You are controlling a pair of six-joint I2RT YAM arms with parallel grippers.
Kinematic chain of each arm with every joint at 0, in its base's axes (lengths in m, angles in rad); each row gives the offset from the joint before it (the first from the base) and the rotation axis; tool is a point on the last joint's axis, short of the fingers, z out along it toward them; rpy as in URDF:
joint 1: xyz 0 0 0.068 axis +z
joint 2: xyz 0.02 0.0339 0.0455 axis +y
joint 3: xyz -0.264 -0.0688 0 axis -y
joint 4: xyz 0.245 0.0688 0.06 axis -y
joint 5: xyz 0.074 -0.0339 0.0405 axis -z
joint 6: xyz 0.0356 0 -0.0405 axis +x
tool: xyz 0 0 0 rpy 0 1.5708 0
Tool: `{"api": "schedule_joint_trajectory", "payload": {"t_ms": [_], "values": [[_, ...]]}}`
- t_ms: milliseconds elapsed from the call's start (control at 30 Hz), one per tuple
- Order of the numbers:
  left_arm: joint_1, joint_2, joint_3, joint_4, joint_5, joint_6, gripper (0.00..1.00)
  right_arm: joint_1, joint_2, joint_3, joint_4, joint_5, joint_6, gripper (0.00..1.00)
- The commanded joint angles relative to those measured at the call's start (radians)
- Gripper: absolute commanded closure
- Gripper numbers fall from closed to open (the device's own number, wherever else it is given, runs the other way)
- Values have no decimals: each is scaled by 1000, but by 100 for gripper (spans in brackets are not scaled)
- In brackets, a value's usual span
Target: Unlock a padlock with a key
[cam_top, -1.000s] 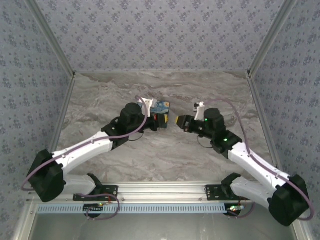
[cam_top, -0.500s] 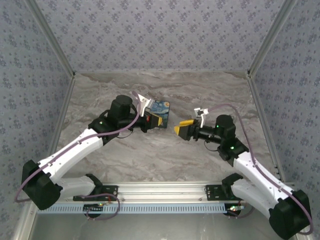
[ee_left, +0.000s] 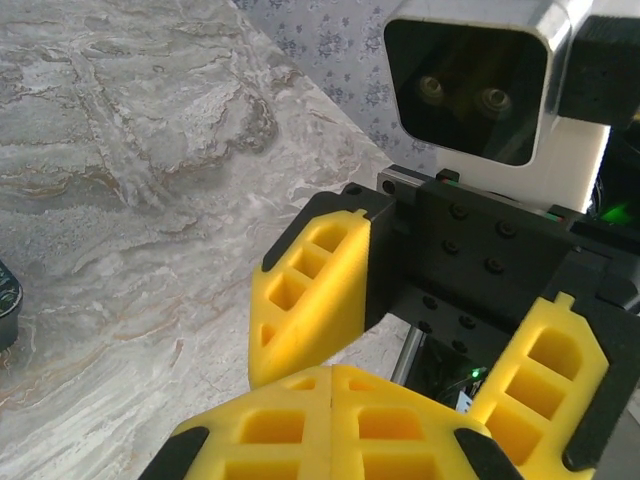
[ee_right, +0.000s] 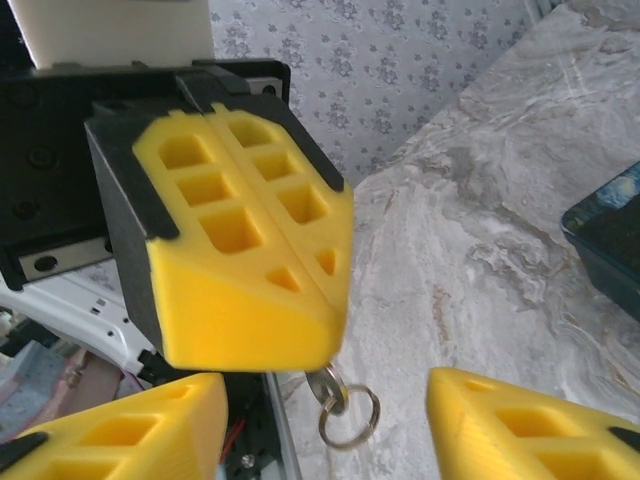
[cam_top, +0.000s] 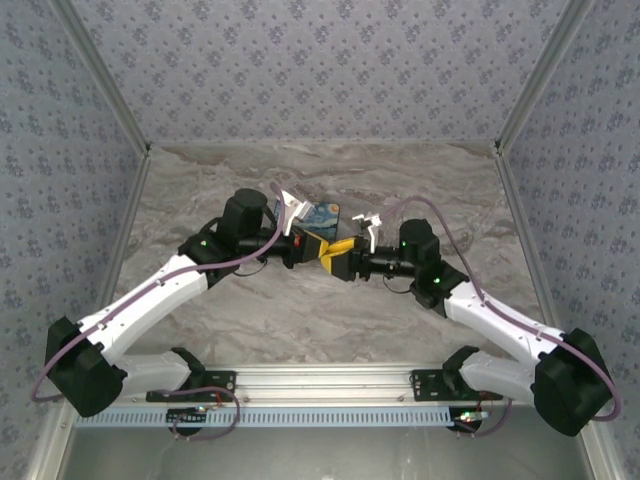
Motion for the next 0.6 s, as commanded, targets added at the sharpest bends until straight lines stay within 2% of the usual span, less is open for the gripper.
{"api": "schedule_joint_trajectory", "payload": {"t_ms": [0,567], "values": [[0,-11,18,11,30,12,100,7,9,38,37,-24,-15,48],[0,-19,19,-25,0,39,100,6,-34,33,-62,-34,-57,89]]}}
